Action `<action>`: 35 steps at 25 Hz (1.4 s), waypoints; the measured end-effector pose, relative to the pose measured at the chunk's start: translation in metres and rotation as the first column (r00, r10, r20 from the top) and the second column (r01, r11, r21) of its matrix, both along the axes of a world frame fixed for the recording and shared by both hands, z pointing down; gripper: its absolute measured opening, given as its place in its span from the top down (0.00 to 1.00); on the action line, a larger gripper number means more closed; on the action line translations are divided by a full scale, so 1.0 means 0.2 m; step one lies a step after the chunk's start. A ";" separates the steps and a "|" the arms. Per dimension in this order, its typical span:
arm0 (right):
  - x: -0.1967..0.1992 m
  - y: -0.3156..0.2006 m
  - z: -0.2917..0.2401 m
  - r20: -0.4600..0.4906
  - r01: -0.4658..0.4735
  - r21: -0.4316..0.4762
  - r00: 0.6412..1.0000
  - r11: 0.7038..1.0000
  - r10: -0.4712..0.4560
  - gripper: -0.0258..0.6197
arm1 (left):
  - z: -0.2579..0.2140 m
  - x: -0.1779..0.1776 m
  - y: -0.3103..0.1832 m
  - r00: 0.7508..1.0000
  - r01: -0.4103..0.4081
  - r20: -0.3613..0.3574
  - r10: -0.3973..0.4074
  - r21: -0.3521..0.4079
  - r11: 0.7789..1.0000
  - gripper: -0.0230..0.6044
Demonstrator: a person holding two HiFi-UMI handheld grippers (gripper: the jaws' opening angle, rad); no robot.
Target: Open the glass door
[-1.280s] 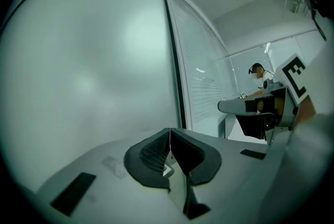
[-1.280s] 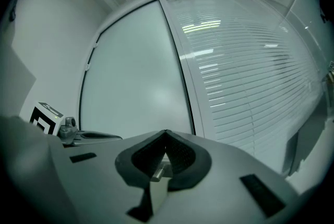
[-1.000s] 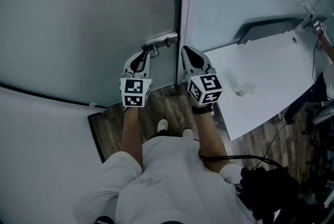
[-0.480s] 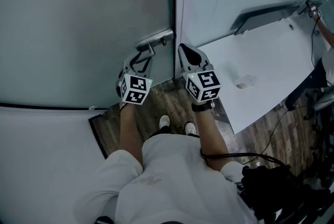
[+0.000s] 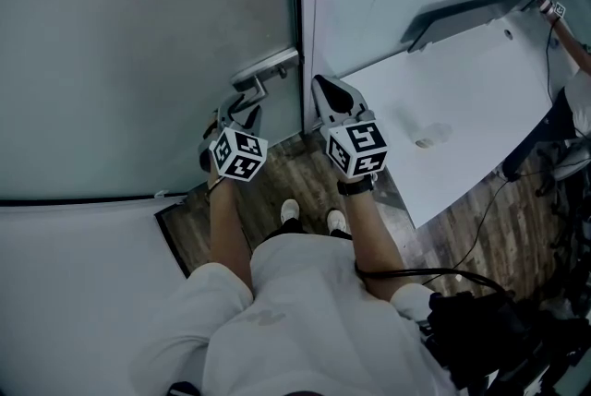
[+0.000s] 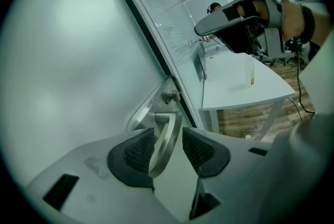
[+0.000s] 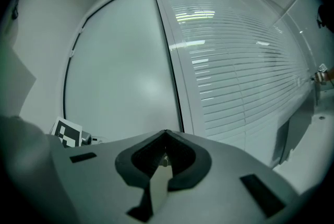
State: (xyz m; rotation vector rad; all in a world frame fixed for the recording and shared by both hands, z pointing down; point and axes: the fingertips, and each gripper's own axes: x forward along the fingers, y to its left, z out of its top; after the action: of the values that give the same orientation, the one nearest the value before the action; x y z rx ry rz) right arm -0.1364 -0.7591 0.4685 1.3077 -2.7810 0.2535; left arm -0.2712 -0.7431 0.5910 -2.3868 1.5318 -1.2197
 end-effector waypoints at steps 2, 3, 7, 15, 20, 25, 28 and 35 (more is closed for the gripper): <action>0.01 -0.01 0.01 -0.002 -0.007 -0.001 1.000 1.000 0.007 0.96 | 0.03 0.00 -0.01 1.000 -0.006 0.026 0.006 -0.010 1.000 0.73; 0.02 -0.01 0.01 -0.003 -0.009 -0.001 1.000 1.000 0.009 0.96 | 0.03 -0.01 -0.02 0.999 -0.007 0.037 0.007 -0.013 1.000 0.73; 0.03 -0.03 0.01 -0.010 -0.013 -0.004 1.000 1.000 0.013 0.96 | 0.08 -0.01 -0.04 0.997 0.003 0.075 -0.002 -0.017 1.000 0.73; 0.02 -0.05 0.04 -0.021 -0.003 -0.020 1.000 1.000 0.003 0.96 | 0.10 -0.03 -0.06 0.991 0.002 0.132 0.000 -0.020 1.000 0.76; 0.00 -0.05 0.07 -0.014 0.016 -0.036 1.000 0.999 -0.016 0.96 | 0.11 -0.02 -0.07 0.991 0.001 0.136 0.000 -0.007 1.000 0.76; 0.00 -0.05 0.10 0.002 0.021 -0.046 1.000 0.999 -0.021 0.96 | 0.12 -0.02 -0.07 0.990 -0.007 0.139 0.004 0.015 1.000 0.76; 0.02 -0.05 0.07 0.006 0.018 -0.038 1.000 0.999 -0.018 0.96 | 0.12 -0.02 -0.06 0.992 -0.006 0.127 0.005 0.008 1.000 0.76; 0.03 -0.04 -0.01 -0.004 0.024 -0.008 1.000 1.000 -0.024 0.96 | 0.13 -0.02 -0.07 1.000 0.011 0.011 -0.011 0.004 1.000 0.76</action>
State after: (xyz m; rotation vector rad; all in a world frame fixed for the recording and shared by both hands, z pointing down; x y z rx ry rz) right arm -0.1306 -0.7661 0.4673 1.2706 -2.7874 0.2599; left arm -0.2754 -0.7569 0.6163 -2.3685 1.5450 -1.2283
